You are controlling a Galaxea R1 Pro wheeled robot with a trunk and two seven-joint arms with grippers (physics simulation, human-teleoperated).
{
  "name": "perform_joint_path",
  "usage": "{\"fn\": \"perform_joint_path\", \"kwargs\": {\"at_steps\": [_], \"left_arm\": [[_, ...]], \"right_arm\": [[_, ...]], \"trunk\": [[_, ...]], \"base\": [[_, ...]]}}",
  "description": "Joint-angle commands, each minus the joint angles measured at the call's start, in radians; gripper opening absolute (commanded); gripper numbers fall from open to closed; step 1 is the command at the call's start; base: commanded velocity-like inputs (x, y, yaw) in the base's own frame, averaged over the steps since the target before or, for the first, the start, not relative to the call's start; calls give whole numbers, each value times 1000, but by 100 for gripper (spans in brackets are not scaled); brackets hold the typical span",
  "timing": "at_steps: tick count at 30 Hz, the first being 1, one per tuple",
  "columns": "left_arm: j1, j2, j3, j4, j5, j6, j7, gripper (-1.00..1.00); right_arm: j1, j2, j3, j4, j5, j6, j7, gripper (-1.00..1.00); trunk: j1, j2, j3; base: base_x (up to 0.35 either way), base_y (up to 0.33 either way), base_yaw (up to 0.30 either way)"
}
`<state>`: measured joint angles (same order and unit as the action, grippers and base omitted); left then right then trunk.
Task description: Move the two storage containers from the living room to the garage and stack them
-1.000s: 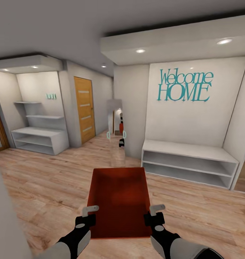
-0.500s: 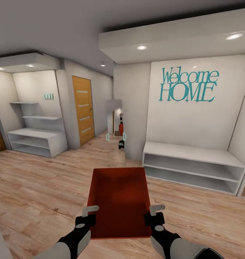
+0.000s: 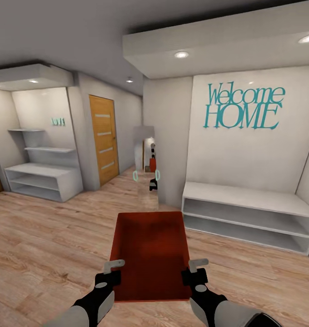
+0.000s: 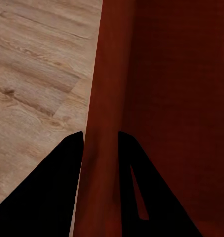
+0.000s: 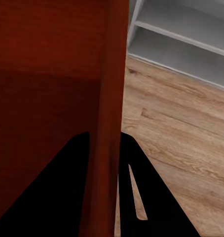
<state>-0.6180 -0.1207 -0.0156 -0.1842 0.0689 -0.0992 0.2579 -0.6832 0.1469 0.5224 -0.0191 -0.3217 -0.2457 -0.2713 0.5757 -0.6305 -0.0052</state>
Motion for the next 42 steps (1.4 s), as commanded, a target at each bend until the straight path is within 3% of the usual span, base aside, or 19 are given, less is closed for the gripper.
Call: {"fn": "perform_joint_path", "kwargs": {"at_steps": [1,31,42], "left_arm": [[0,0,20,-1,-6,-5,35,-100],[0,7,20,0,-4,-5,35,-100],[0,7,20,-1,-4,-5,35,-100]], "right_arm": [[-1,9,-73,-9,1,2,29,-100],[0,8,-71,-9,-2,2,29,-100],[-1,8,-71,-9,-3,2,29,-100]], "trunk": [[1,-1,0],[1,-1,0],[1,-1,0]], "base": [[322,0,115],[322,0,256],[322,0,38]]}}
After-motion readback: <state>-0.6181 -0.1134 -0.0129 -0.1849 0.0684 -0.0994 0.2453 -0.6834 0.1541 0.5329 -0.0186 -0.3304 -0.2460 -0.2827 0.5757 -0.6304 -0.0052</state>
